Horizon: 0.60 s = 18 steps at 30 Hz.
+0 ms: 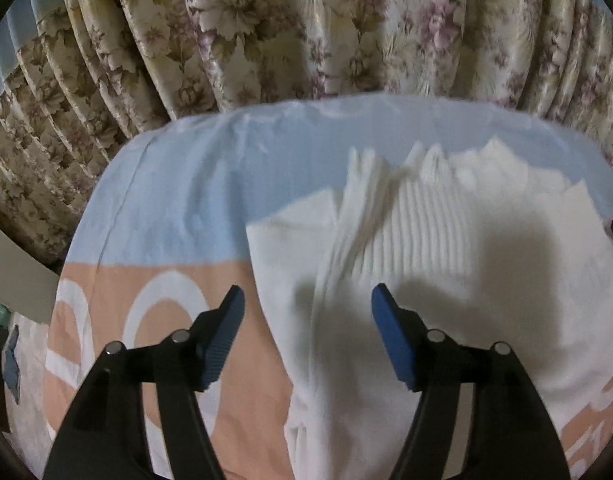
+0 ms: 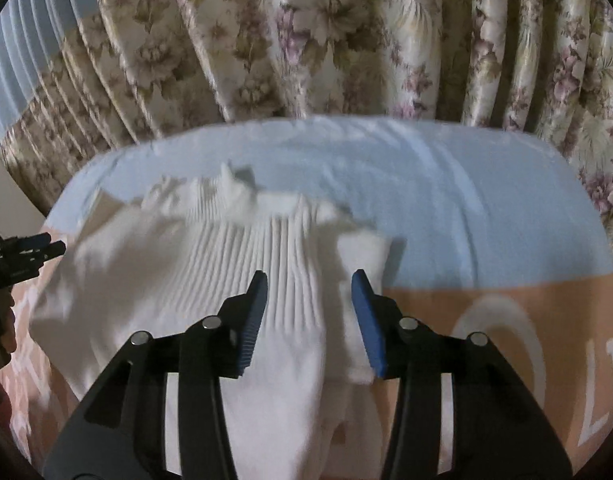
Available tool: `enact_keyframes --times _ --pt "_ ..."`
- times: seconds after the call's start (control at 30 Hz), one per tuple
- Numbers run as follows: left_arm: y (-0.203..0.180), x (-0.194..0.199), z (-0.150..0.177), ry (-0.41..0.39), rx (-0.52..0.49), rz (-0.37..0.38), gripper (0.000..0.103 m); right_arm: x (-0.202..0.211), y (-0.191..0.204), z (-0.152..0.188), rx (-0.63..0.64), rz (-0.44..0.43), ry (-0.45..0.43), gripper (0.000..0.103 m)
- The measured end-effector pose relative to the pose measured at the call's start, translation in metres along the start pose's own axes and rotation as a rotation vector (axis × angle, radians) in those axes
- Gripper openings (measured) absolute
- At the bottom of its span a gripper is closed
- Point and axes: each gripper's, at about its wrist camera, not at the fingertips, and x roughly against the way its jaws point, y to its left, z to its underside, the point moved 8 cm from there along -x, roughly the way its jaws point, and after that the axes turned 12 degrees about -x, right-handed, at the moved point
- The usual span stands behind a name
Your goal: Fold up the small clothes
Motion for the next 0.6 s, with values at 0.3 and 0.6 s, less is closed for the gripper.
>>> enact_keyframes --times 0.3,0.6 --pt "0.012 -0.011 0.019 0.022 0.086 0.017 0.067 -0.021 0.006 -0.001 0.041 0.048 -0.003 0.007" --pt "0.004 -0.002 0.038 0.016 0.082 -0.023 0.067 -0.033 -0.002 -0.009 0.122 0.144 -0.042 0.006"
